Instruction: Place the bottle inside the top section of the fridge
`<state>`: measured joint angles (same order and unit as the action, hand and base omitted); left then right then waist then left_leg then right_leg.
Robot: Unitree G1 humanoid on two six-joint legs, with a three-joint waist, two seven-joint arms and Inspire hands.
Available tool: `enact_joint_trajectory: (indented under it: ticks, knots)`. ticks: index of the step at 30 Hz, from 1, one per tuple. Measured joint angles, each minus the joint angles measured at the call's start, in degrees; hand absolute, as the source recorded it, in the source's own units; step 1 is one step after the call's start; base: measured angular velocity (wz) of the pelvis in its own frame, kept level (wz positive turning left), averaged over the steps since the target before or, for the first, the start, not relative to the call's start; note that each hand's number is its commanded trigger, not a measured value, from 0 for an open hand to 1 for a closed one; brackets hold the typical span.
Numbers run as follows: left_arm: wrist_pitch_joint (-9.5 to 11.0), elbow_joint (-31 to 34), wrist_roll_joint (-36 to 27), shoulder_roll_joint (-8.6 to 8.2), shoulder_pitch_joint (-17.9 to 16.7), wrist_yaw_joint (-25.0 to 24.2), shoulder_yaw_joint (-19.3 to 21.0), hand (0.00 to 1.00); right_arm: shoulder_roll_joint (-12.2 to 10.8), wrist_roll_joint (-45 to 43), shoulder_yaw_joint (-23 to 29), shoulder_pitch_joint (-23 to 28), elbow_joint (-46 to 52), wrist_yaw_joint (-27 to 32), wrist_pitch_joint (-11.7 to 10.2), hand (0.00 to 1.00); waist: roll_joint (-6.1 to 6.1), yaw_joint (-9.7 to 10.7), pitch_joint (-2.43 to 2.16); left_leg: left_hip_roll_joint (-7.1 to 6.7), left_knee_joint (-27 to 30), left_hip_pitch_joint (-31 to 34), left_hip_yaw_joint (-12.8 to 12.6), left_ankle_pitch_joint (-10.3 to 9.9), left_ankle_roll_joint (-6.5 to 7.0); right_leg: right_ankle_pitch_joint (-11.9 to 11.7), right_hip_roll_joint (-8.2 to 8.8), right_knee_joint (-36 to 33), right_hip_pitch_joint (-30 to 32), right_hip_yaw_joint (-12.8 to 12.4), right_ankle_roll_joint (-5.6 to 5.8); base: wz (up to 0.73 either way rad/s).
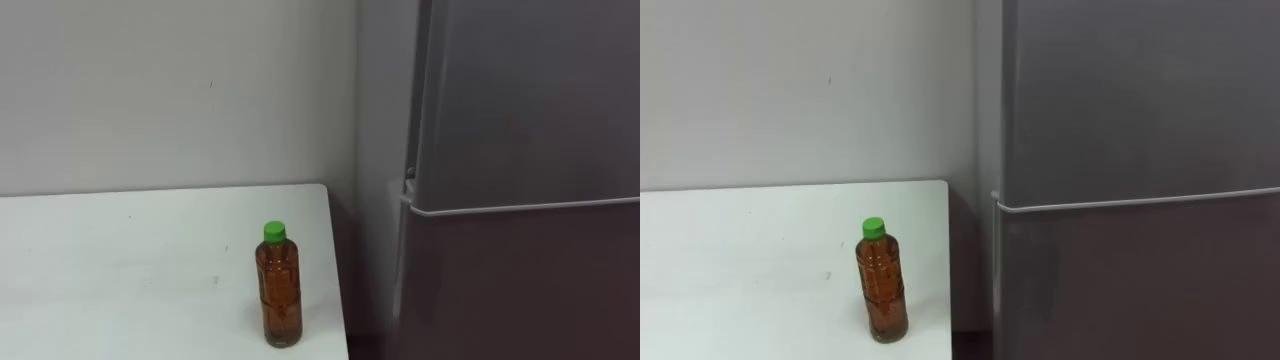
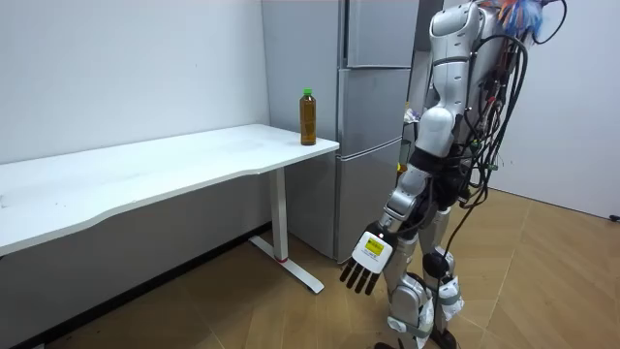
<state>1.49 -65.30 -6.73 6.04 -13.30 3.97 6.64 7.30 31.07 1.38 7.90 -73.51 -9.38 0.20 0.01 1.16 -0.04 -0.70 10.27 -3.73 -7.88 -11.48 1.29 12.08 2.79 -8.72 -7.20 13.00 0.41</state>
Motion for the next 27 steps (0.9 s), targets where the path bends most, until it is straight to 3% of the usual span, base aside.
enact_joint_trajectory:
  ticks: [17, 27]
  knots:
    - [-0.7, -0.1, 2.4, 0.04, -0.1, 0.0, 0.4, 0.00, 0.1, 0.2, 0.6, 0.1, -0.2, -0.3, 0.5, 0.00, 0.10, 0.1, -0.07, -0.01, 0.1, 0.0, 0.2, 0.0, 0.00, 0.0, 0.02, 0.0, -0.1, 0.1, 0.00, 0.00]
    - [-1.8, -0.6, -1.6, -0.03, -0.1, 0.0, 1.7, 0.00, 0.1, 0.3, 1.2, -0.1, -0.3, -0.3, 1.2, 0.00, -0.18, 0.0, -0.13, 0.03, 0.2, -0.1, 0.1, 0.0, 0.02, 0.0, 0.10, 0.1, 0.0, 0.7, 0.02, 0.00]
